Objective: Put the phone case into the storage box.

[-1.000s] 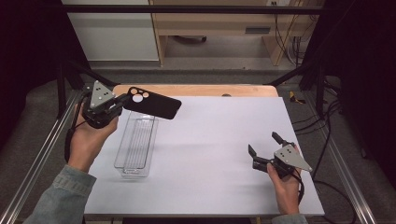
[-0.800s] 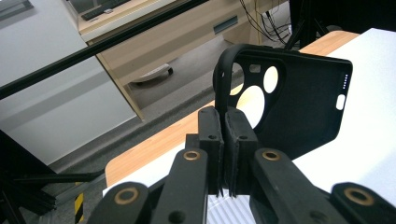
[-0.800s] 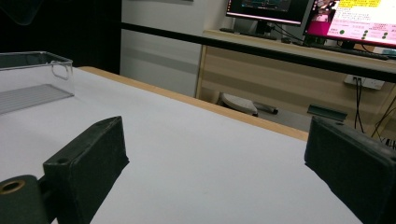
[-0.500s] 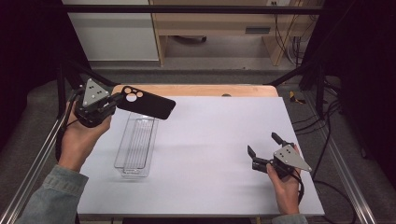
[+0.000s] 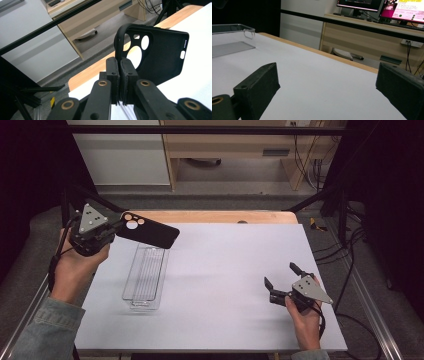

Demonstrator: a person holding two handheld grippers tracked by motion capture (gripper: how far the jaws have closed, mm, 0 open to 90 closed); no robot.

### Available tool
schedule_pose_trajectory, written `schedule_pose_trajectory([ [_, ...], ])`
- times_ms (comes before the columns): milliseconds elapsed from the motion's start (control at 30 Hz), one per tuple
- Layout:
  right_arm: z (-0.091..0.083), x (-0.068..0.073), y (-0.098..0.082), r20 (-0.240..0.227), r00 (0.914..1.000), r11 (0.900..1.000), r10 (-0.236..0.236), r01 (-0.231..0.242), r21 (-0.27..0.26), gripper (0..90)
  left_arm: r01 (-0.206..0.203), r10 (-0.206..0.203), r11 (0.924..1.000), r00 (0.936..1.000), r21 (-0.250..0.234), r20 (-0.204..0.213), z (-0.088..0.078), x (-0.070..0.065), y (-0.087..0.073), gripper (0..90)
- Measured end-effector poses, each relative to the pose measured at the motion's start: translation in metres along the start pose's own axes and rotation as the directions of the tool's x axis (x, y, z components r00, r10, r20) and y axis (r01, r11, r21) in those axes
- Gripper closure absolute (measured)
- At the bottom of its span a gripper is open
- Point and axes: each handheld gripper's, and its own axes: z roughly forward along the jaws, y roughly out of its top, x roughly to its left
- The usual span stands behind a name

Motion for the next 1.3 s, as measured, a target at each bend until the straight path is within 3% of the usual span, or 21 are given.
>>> schedule_pose_trajectory([
  [700, -0.003, -0.003, 0.002, -0.027, 0.9992, 0.999, 0.029, -0.03, -0.025, 4.9, 0.028, -0.028, 0.9995, 0.9995, 0.013, -0.016, -0.016, 0.026, -0.02, 86.0],
  [1300, -0.007, 0.0, 0.002, -0.063, 0.9977, 0.999, 0.025, -0.027, -0.023, 3.6, -0.006, 0.008, 0.9984, 0.9993, 0.057, -0.036, -0.02, 0.038, -0.03, 85.9],
])
